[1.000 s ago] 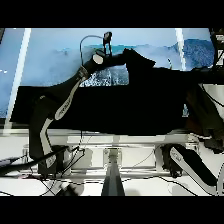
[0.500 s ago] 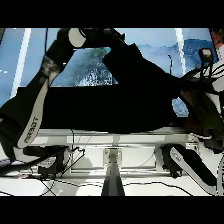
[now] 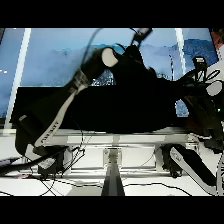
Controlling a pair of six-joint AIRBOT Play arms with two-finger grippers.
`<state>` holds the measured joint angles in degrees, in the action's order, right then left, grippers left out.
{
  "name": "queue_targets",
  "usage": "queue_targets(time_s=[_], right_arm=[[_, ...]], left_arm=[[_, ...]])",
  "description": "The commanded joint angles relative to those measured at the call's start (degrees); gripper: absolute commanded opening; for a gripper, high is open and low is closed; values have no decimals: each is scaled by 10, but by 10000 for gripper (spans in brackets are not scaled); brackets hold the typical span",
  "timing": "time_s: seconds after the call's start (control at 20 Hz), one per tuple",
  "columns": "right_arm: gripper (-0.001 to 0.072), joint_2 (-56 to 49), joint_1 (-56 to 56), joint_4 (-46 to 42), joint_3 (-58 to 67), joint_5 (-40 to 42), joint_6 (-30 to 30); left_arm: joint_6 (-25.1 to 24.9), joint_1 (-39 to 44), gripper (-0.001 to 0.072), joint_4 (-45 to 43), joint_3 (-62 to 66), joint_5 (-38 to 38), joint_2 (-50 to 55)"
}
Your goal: Fold the clothes and pants, and hang the long-sleeved shirts on hangers.
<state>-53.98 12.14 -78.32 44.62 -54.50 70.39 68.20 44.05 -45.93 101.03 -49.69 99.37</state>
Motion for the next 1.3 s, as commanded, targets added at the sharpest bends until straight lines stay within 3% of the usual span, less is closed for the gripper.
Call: queue_targets(time_s=[0.0,0.3,0.4,0.5,0.8,1.25], right_arm=[[20,0,0,-1,-2,3,0],[20,0,0,-1,-2,3,0],[20,0,0,0,-2,4,0],[20,0,0,1,-2,9,0],[20,0,0,1,-2,21,1],[20,0,0,12,-2,42,1]], left_arm=[[8,4,712,5,0,-5,21],[27,-145,696,-68,0,11,33],[71,-189,696,-67,0,13,62],[75,-209,697,-65,0,34,98],[74,-196,697,-59,2,201,175],[72,-142,694,-68,10,208,220]])
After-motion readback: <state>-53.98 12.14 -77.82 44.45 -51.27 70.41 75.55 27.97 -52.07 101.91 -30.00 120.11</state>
